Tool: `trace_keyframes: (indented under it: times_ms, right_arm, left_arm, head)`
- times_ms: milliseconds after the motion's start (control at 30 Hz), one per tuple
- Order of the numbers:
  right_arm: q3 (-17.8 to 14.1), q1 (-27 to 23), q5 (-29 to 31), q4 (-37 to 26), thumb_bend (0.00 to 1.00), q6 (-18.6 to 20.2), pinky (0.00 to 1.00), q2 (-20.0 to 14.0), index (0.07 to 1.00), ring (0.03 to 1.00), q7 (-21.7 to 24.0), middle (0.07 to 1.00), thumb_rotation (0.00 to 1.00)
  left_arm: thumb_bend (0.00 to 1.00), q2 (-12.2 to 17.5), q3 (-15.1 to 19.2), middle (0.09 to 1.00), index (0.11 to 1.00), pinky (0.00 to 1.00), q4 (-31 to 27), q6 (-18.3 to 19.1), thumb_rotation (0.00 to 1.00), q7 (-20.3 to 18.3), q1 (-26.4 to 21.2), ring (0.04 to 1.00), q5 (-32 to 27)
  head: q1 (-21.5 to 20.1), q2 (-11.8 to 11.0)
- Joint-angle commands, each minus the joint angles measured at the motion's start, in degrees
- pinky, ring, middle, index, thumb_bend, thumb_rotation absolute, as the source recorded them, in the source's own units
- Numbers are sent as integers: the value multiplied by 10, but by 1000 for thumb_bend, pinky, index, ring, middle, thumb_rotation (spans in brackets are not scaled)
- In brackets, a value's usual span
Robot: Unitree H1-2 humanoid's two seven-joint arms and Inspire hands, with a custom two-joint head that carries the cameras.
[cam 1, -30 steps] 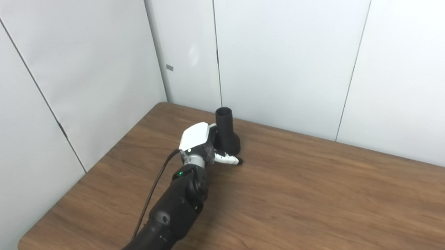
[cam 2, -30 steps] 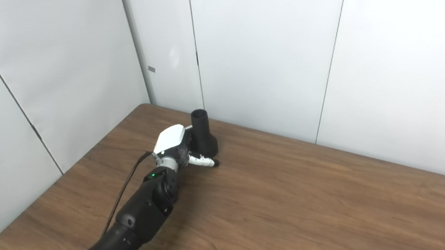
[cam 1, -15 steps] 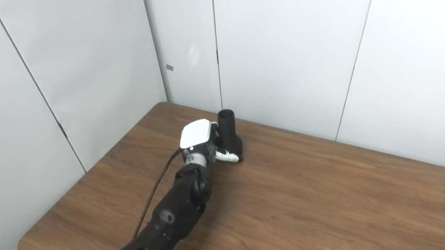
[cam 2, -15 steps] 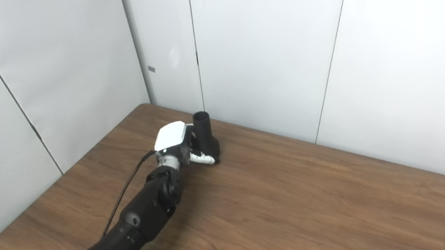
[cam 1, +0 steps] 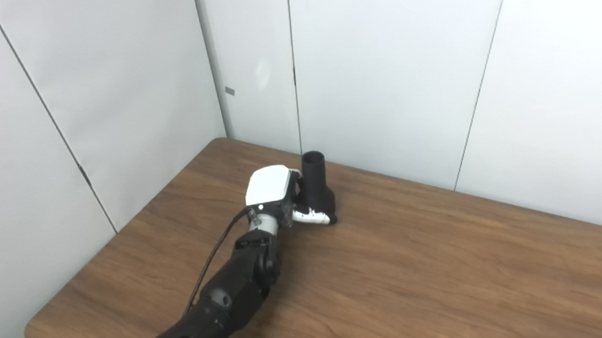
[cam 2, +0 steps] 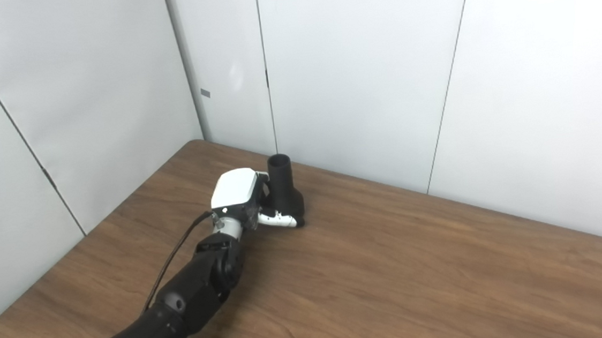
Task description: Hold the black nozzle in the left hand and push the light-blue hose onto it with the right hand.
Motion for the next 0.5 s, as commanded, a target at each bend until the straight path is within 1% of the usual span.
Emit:
trace_keyframes:
  times_ms: [0,67,133,233,267,367,400,433,467]
  right_arm:
    - [-1,-3,5,-4,489,-5,416,3,500,437,-4,538,0]
    - [-1,-3,6,-3,489,-6,406,3,501,436,-4,537,0]
    - [-1,-3,1,-2,490,-9,417,3,498,439,-7,540,0]
    - [-1,-3,-3,-3,490,-7,415,3,497,439,-7,541,0]
    - [0,-4,-3,-2,489,-10,406,3,519,448,-7,543,0]
    - [0,-3,-7,-4,488,-11,403,7,540,457,-9,549,0]
    - [1,-2,-9,-8,488,-9,389,10,542,457,-11,545,0]
    - [2,-1,-12,-13,488,-7,393,13,543,458,-12,544,0]
    - [2,0,-14,-16,488,-8,394,16,544,458,-13,544,0]
  left_arm:
    - [526,3,-12,471,486,157,9,-18,0,-2,7,203,5]
    - [526,4,-12,471,486,155,4,-26,0,0,10,200,3]
    - [526,8,-13,471,485,159,4,-41,0,3,12,201,1]
    - [525,12,-10,472,485,202,0,-60,0,1,16,247,-9]
    - [525,14,-11,472,485,201,-3,-62,0,-3,17,247,-9]
    - [525,20,-11,474,486,240,-7,-68,0,-12,20,289,-10]
    - [521,22,-10,438,501,252,-8,-70,0,-14,22,303,-12]
    - [518,24,-9,417,510,263,-10,-73,0,-15,24,313,-14]
    - [517,29,-10,410,514,267,-15,-83,0,-19,27,317,-18]
  head:
    - [-1,-1]
    - [-1,-1]
    - [-3,-1]
    - [-9,0]
    - [-12,1]
    - [-33,4]
    - [-47,6]
    - [-57,8]
    - [-68,9]
